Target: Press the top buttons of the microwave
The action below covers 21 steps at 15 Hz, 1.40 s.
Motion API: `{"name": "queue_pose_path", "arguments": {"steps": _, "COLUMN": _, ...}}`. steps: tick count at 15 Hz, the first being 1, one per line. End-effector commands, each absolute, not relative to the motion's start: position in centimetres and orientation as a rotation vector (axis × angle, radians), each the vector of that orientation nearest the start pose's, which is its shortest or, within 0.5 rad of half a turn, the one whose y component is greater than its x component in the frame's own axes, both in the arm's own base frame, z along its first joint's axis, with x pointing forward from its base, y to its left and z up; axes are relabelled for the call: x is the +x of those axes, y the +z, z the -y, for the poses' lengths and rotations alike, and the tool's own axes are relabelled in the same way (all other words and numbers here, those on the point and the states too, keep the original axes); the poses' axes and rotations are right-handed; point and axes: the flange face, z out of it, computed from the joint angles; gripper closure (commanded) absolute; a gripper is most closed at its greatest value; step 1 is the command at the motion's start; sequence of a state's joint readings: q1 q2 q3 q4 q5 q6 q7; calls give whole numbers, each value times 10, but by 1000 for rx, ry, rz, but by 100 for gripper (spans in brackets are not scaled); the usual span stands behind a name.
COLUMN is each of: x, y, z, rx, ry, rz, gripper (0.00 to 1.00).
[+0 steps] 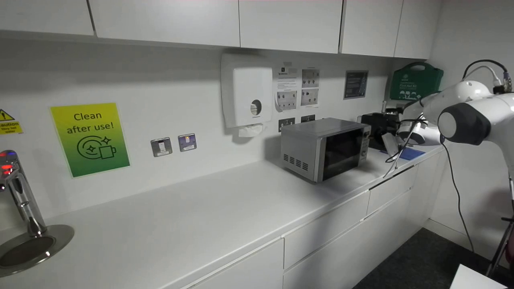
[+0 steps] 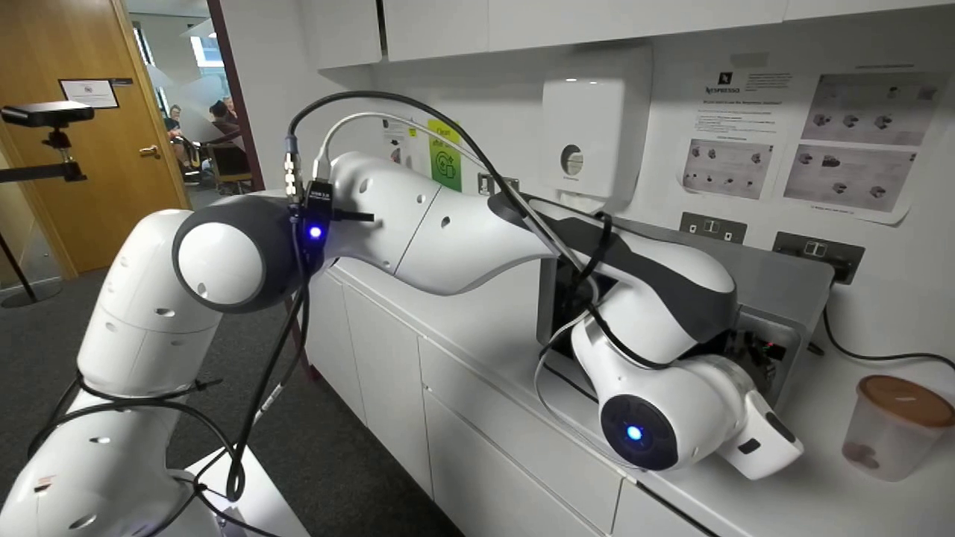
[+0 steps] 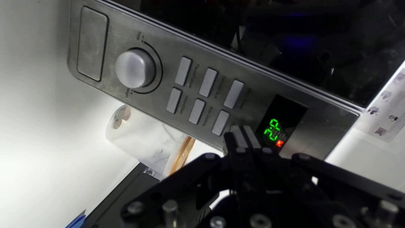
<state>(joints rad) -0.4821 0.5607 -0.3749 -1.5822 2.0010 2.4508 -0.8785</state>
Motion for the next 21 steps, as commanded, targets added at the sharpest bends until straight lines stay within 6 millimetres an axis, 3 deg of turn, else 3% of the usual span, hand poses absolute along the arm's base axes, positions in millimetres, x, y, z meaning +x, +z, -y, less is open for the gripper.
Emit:
{"name": "queue_pose_path", "arguments": {"steps": 1, "x": 499, "y": 370, "z": 509, "rx": -1648, "ry": -1412, "rz": -1404, "gripper": 100}}
{"name": "queue_pose_path", "arguments": {"steps": 21, "x": 523, "y": 371, "z": 511, "rx": -1627, "ry": -1419, "rz": -1523, "gripper": 100}}
